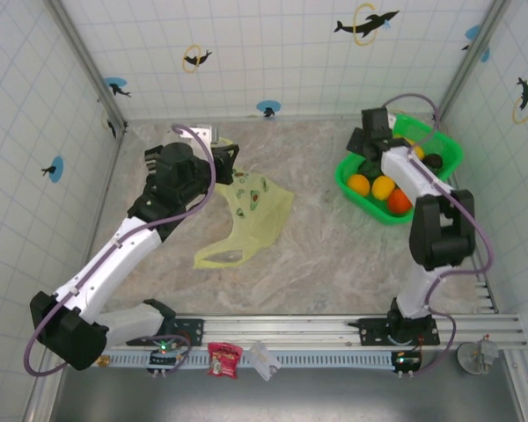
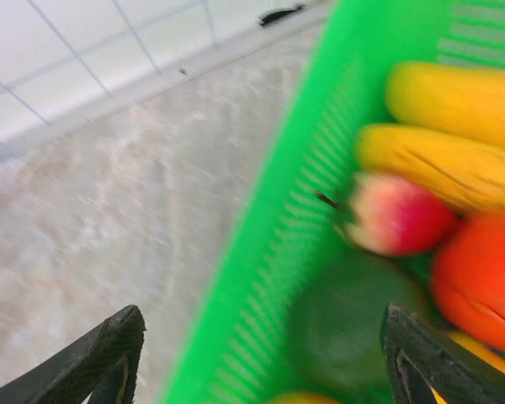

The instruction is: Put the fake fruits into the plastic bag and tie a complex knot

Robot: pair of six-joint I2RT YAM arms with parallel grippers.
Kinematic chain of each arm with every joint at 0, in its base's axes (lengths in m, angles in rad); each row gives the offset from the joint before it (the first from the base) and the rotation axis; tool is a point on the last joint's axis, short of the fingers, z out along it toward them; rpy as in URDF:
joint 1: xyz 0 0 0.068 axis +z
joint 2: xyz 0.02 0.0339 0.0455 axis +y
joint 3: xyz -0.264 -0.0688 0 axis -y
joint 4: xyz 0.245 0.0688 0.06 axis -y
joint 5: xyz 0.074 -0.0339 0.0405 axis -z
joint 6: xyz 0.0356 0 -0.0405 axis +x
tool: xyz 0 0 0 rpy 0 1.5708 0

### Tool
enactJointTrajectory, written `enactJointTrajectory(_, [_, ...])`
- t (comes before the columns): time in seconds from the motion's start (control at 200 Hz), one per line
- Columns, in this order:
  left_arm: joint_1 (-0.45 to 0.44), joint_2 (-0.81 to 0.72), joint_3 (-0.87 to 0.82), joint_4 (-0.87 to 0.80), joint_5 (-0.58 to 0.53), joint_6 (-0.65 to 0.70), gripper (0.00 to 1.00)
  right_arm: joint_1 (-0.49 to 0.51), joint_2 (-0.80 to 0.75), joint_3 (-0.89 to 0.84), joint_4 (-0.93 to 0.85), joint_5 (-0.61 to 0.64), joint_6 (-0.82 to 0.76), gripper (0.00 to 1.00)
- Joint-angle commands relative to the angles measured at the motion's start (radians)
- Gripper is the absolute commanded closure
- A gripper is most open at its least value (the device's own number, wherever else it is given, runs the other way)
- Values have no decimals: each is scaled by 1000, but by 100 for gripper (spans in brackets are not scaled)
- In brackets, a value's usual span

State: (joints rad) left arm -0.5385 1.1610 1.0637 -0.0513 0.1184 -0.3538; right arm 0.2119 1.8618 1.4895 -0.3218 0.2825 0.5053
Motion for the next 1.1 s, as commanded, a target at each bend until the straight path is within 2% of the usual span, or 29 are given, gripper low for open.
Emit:
enactJointTrajectory(0.0, [0,8,38,24,11,-25,100,27,153,230,-188,69,105,26])
enactJointTrajectory(0.115, [2,7,46,15,-12,-25,100,32,312,484,-420,125,161,33])
enactJointTrajectory(0.19, [2,14,58,1,-16,-23,100,40,343,519,-470,173,173,34])
enactJointTrajectory(0.355, [2,22,59,-7,-4,-29,100,51,278,373,-391,206,162,36])
enactJointTrajectory(0.505, [3,12,42,-1,-3,-28,100,51,278,337,-380,192,150,38])
enactJointTrajectory(0.636, [2,3,28,5,-1,-31,100,62,301,310,-351,123,66,52])
enactJointTrajectory(0.736, [2,3,26,4,4,-33,100,90,297,282,-341,127,-14,65])
enactJointTrajectory(0.846, [2,-2,25,-5,-6,-26,100,125,240,188,-307,140,-76,76])
enactJointTrajectory(0.906, [2,-8,20,-5,-12,-23,100,143,189,111,-278,140,-108,87])
enactJointTrajectory(0.996, [2,-16,11,-2,-17,-24,100,169,101,-6,-242,153,-142,94])
enactJointTrajectory(1.096, [2,-23,6,2,-14,-28,100,188,1,-142,-221,189,-135,94])
